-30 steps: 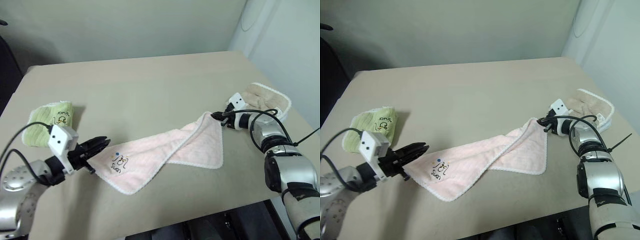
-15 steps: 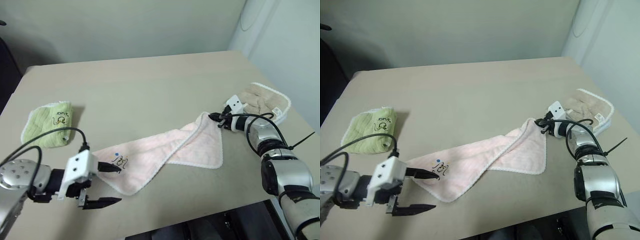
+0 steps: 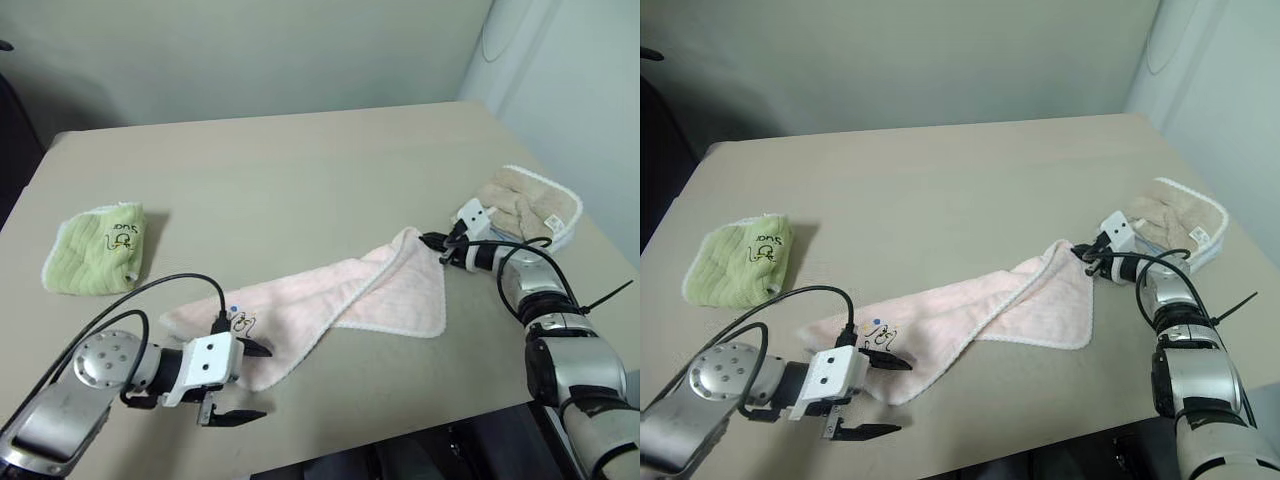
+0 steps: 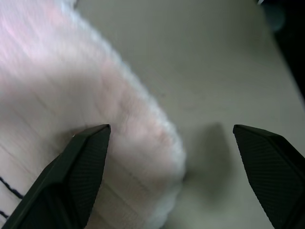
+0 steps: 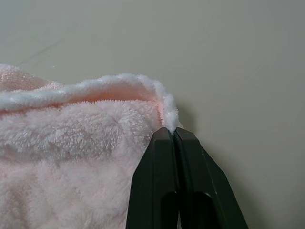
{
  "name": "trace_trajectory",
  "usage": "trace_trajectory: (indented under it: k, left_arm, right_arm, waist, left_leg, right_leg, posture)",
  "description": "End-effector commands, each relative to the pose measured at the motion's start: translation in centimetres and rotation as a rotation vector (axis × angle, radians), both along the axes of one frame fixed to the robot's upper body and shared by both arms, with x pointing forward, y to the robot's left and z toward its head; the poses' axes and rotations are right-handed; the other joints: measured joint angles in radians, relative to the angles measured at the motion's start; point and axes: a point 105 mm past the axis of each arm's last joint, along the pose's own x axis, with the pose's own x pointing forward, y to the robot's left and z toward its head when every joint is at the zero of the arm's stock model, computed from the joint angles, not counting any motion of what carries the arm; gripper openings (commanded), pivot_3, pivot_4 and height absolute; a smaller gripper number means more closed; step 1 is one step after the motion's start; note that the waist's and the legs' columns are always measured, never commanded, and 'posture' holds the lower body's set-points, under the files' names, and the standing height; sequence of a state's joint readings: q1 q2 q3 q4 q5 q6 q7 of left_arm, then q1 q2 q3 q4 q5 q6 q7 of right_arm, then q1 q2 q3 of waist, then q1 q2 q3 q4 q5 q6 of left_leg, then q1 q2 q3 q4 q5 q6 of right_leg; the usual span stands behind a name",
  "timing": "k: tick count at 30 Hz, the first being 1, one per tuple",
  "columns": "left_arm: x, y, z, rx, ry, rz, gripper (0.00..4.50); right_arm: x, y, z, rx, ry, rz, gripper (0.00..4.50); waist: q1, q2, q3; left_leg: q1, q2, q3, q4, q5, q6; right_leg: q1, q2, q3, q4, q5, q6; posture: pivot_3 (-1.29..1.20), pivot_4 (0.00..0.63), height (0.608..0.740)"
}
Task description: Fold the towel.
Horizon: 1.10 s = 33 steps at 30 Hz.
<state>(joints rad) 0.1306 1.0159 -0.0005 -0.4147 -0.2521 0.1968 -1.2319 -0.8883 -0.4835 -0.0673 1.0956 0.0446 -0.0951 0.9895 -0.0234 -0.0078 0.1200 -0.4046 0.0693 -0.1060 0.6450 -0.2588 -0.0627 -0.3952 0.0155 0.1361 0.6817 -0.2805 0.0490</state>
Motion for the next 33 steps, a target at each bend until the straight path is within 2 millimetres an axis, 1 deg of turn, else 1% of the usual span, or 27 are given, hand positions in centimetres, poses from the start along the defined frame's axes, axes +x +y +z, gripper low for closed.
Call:
trace_trajectory:
  k: [1, 5, 8, 9, 10, 11, 12, 14, 18, 23, 26, 28, 33]
  left_arm:
    - [0.3, 0.3, -1.0, 0.033, -0.008, 0.000, 3.52]
    - [0.6, 0.1, -1.2, 0.005, -0.003, 0.023, 2.11]
    - [0.8, -0.1, -0.9, -0.030, 0.002, 0.040, 1.05]
    - [0.8, 0.0, -0.9, -0.035, 0.003, 0.044, 0.77]
    - [0.8, 0.1, -0.7, -0.042, 0.004, 0.048, 0.37]
    - [0.8, 0.2, -0.6, -0.050, 0.005, 0.054, 0.08]
    - [0.8, 0.2, -0.4, -0.061, 0.006, 0.059, 0.01]
    - [0.8, 0.3, 0.3, -0.104, 0.008, 0.081, 0.01]
    - [1.6, 0.2, 3.0, -0.271, 0.002, 0.184, 0.01]
    - [3.0, 1.4, 6.5, -0.447, -0.039, 0.346, 0.01]
    - [3.8, 2.2, 8.9, -0.561, -0.074, 0.424, 0.01]
    - [4.3, 2.6, 10.1, -0.614, -0.101, 0.458, 0.01]
    - [5.6, 3.6, 11.8, -0.680, -0.177, 0.514, 0.01]
  right_arm:
    - [0.0, -0.5, 1.0, 0.017, -0.033, -0.008, 0.00]
    - [0.0, -0.4, 1.1, 0.022, -0.038, -0.012, 0.00]
    - [0.0, -0.5, 1.2, 0.024, -0.041, -0.014, 0.00]
    - [0.0, -0.5, 1.2, 0.024, -0.042, -0.015, 0.00]
    - [0.0, -0.5, 1.2, 0.024, -0.042, -0.016, 0.00]
    - [0.0, -0.5, 1.3, 0.024, -0.043, -0.017, 0.00]
    - [0.0, -0.6, 1.3, 0.024, -0.045, -0.018, 0.00]
    - [0.0, -0.6, 1.4, 0.024, -0.047, -0.019, 0.00]
    - [0.1, -0.7, 1.8, 0.025, -0.061, -0.017, 0.00]
    - [0.1, -1.2, 2.6, 0.031, -0.086, -0.024, 0.00]
    - [0.0, -1.4, 3.4, 0.036, -0.106, -0.017, 0.00]
    - [0.2, -1.4, 4.0, 0.033, -0.127, -0.020, 0.00]
    - [0.5, -1.4, 6.0, 0.026, -0.189, -0.014, 0.00]
  waist:
    - [0.001, 0.000, 0.000]
    - [0.000, 0.000, 0.000]
    - [-0.001, 0.001, -0.001]
    - [0.000, 0.001, -0.001]
    - [0.000, 0.001, -0.001]
    - [0.000, 0.001, -0.001]
    - [0.000, 0.001, -0.001]
    - [-0.001, 0.001, -0.001]
    - [0.000, 0.002, -0.001]
    - [0.000, 0.002, -0.001]
    - [0.000, 0.002, -0.001]
    - [0.000, 0.002, -0.001]
    - [-0.001, 0.002, -0.001]
  left_leg:
    - [0.000, 0.000, 0.000, 0.000, 0.000, 0.000]
    - [0.000, 0.000, 0.000, 0.000, 0.000, 0.000]
    - [0.000, 0.000, 0.000, 0.000, 0.000, 0.000]
    - [0.000, 0.000, 0.000, 0.000, 0.000, 0.000]
    - [0.000, 0.000, 0.000, 0.000, 0.000, 0.000]
    - [0.000, 0.000, 0.000, 0.000, 0.000, 0.000]
    - [0.000, 0.000, 0.000, 0.000, 0.000, 0.000]
    - [0.000, 0.000, 0.000, 0.000, 0.000, 0.000]
    - [0.000, 0.000, 0.000, 0.000, 0.000, 0.000]
    - [0.000, 0.000, 0.000, 0.000, 0.000, -0.001]
    - [0.000, 0.000, 0.001, 0.000, 0.001, -0.001]
    - [0.000, 0.000, 0.001, 0.000, 0.001, -0.002]
    - [0.001, 0.000, 0.001, 0.000, 0.003, -0.006]
  right_leg:
    - [0.000, 0.000, 0.000, 0.000, 0.000, 0.000]
    - [0.000, 0.000, 0.000, 0.000, 0.000, 0.000]
    - [0.000, 0.000, 0.000, 0.000, 0.000, 0.000]
    - [0.000, 0.000, 0.000, 0.000, 0.000, 0.000]
    - [0.000, 0.000, 0.000, 0.000, 0.000, 0.000]
    - [0.000, 0.000, 0.000, 0.000, 0.000, 0.000]
    - [0.000, 0.000, 0.000, 0.000, 0.000, 0.000]
    - [0.000, 0.000, 0.000, 0.000, 0.000, 0.000]
    - [0.000, 0.000, 0.000, 0.000, 0.000, 0.000]
    - [0.000, 0.000, 0.000, 0.000, 0.000, 0.000]
    - [0.000, 0.000, -0.001, 0.000, 0.000, 0.000]
    - [0.000, 0.000, 0.000, 0.000, 0.000, 0.000]
    - [0.000, 0.001, 0.000, 0.000, 0.000, 0.000]
  posture:
    - [0.00, 0.150, 0.740]
    - [0.00, 0.150, 0.740]
    - [0.00, 0.150, 0.740]
    - [0.00, 0.150, 0.740]
    - [0.00, 0.150, 0.740]
    - [0.00, 0.150, 0.740]
    - [0.00, 0.150, 0.740]
    - [0.00, 0.150, 0.740]
    - [0.00, 0.150, 0.740]
    - [0.00, 0.150, 0.740]
    - [0.00, 0.150, 0.740]
    - [0.00, 0.150, 0.740]
    - [0.00, 0.150, 0.740]
